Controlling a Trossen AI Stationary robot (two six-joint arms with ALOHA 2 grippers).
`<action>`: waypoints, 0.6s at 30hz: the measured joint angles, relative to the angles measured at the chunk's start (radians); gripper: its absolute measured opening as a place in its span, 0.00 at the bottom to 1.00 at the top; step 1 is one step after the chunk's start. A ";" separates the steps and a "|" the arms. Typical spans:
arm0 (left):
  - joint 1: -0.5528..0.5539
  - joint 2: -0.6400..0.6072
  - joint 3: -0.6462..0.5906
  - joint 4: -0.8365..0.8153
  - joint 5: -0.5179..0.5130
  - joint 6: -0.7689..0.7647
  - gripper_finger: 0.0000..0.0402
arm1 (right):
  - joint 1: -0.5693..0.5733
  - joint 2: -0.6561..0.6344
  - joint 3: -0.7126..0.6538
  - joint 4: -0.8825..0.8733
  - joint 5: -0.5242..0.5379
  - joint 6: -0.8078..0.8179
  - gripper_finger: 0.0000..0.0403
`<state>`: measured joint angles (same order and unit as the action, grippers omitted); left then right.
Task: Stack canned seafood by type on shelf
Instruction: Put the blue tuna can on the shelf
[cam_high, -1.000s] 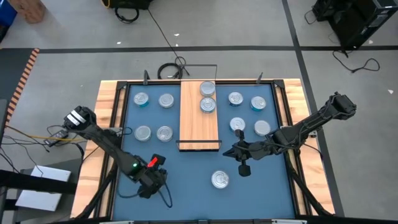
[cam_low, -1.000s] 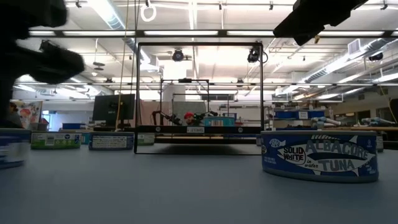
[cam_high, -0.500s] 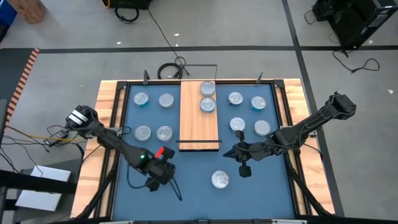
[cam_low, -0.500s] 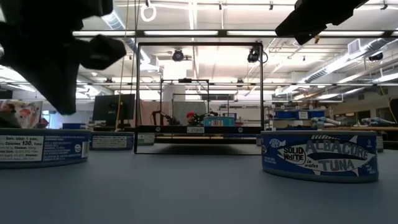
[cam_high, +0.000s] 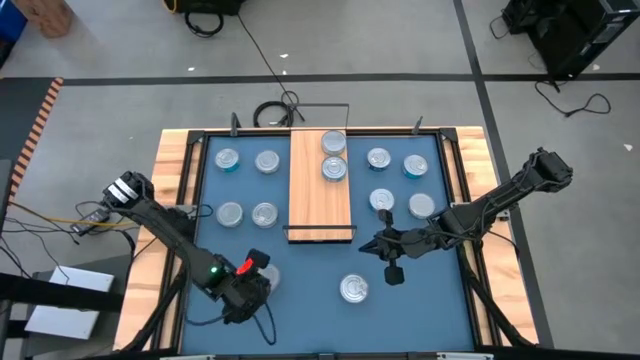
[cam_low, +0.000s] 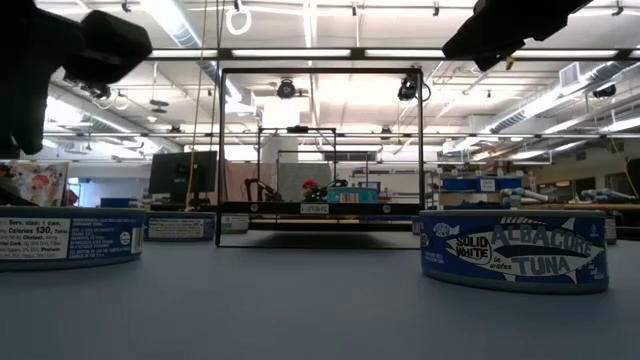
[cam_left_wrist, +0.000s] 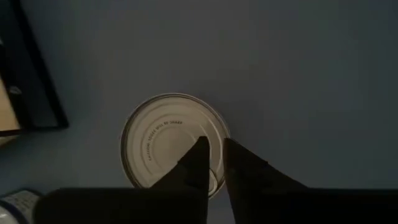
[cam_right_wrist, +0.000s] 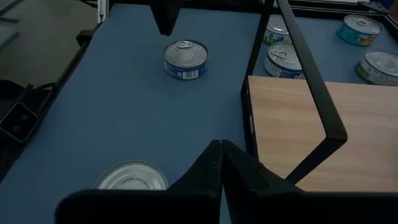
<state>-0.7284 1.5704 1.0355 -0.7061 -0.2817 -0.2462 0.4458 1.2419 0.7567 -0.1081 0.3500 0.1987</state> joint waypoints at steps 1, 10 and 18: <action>-0.009 0.003 0.000 0.001 -0.017 -0.001 0.15 | 0.000 0.000 0.000 0.000 0.000 0.000 0.05; -0.069 0.008 0.000 -0.029 -0.118 -0.028 0.28 | 0.000 0.000 0.000 0.002 0.000 0.000 0.05; -0.078 0.061 0.000 -0.028 -0.116 -0.025 0.31 | 0.000 0.000 0.000 0.000 0.000 0.000 0.05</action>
<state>-0.8062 1.6315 1.0355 -0.7340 -0.3973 -0.2707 0.4458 1.2419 0.7567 -0.1085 0.3504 0.1986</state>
